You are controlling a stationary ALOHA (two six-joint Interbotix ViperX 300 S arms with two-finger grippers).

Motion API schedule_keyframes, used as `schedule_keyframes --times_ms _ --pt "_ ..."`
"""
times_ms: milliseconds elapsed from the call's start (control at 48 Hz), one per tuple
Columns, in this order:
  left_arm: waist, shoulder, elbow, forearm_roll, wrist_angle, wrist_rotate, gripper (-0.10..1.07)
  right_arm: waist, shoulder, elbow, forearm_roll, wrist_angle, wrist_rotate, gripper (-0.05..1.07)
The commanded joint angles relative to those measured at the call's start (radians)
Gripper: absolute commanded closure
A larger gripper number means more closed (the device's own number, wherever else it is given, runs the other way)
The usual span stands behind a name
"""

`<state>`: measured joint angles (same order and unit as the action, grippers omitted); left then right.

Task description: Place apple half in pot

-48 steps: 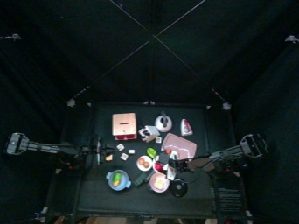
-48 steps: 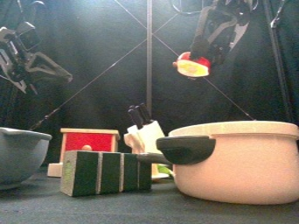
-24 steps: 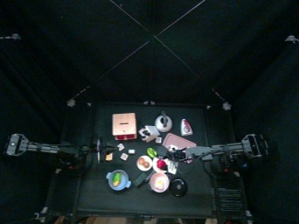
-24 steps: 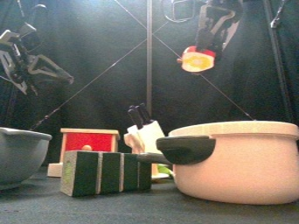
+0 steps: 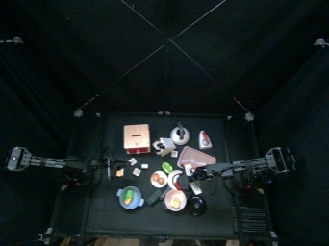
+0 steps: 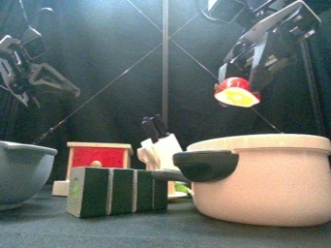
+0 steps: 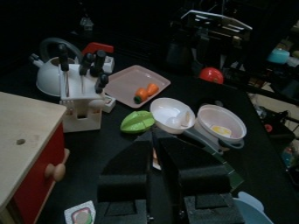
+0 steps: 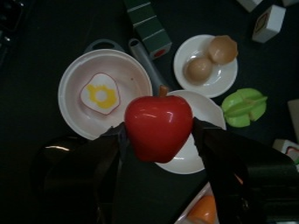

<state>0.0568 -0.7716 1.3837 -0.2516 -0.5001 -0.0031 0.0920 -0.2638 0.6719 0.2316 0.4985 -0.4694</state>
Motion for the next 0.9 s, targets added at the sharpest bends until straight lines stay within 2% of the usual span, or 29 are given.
schedule_keyframes --times_ms 0,104,479,688,875 --pt "0.002 0.002 -0.015 0.0 -0.005 -0.002 0.48 0.048 -0.012 -0.003 -0.025 -0.044 -0.026 0.32" --pt "0.003 0.002 -0.015 0.0 -0.005 0.0 0.48 0.069 0.023 -0.009 -0.054 -0.083 -0.031 0.32" --pt "0.005 0.002 -0.014 0.0 -0.003 0.0 0.48 0.144 0.161 -0.06 -0.152 -0.083 -0.031 0.32" --pt "0.006 0.002 -0.009 0.0 -0.005 -0.002 0.48 0.183 0.195 -0.086 -0.16 -0.055 -0.034 0.32" --pt "0.008 0.002 -0.008 0.0 -0.005 -0.002 0.48 0.212 0.241 -0.104 -0.241 -0.018 -0.032 0.32"
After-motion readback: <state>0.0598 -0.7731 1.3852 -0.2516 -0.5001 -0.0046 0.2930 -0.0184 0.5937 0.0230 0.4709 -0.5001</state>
